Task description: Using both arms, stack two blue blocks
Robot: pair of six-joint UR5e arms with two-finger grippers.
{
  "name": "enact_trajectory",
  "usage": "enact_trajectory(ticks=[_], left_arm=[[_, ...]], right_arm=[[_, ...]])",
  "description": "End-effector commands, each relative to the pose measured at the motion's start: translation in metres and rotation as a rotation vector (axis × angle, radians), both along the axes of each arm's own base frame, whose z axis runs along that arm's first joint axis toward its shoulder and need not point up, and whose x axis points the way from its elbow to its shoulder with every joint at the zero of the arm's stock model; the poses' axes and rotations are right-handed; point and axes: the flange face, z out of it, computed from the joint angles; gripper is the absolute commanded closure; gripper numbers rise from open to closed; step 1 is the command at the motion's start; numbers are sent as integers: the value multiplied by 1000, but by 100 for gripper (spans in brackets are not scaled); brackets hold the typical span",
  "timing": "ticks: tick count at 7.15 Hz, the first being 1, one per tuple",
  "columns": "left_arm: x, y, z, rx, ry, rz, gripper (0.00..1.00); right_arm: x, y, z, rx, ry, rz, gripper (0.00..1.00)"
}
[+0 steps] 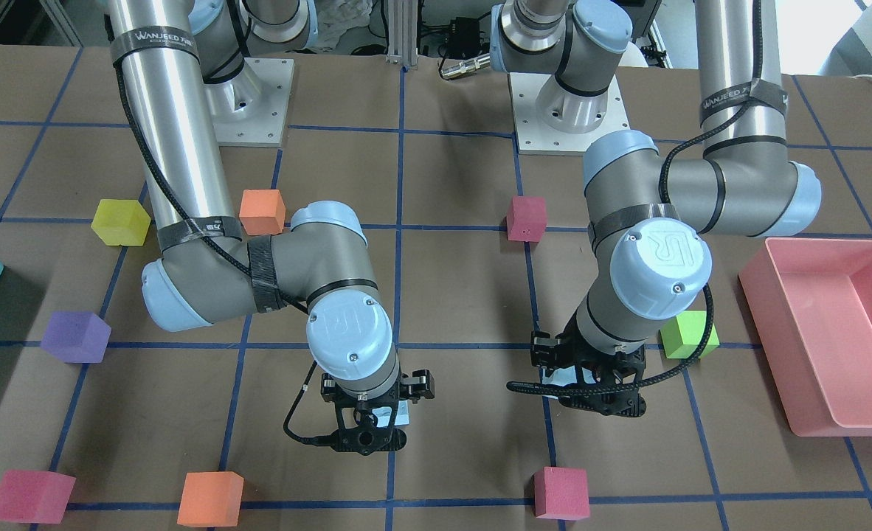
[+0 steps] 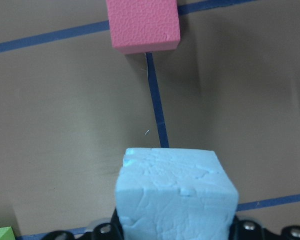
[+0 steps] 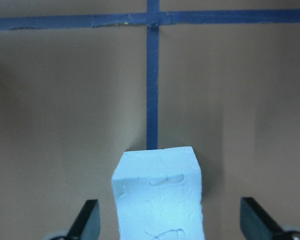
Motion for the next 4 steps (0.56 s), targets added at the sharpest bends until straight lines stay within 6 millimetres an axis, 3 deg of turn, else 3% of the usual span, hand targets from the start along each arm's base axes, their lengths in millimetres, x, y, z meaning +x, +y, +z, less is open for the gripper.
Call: enact_trajectory(ticks=[1,3,4], left_arm=[[-30,-4,6,-14,23,58,100],[-84,-5,5,-22,53,135,100],[-103,-5,-4,-11,65,157,100]], right_arm=[[-44,4,66,10,26,-17,0],[-112,21,119,57,29,20,0],[-139,40,149,52,26,8,0]])
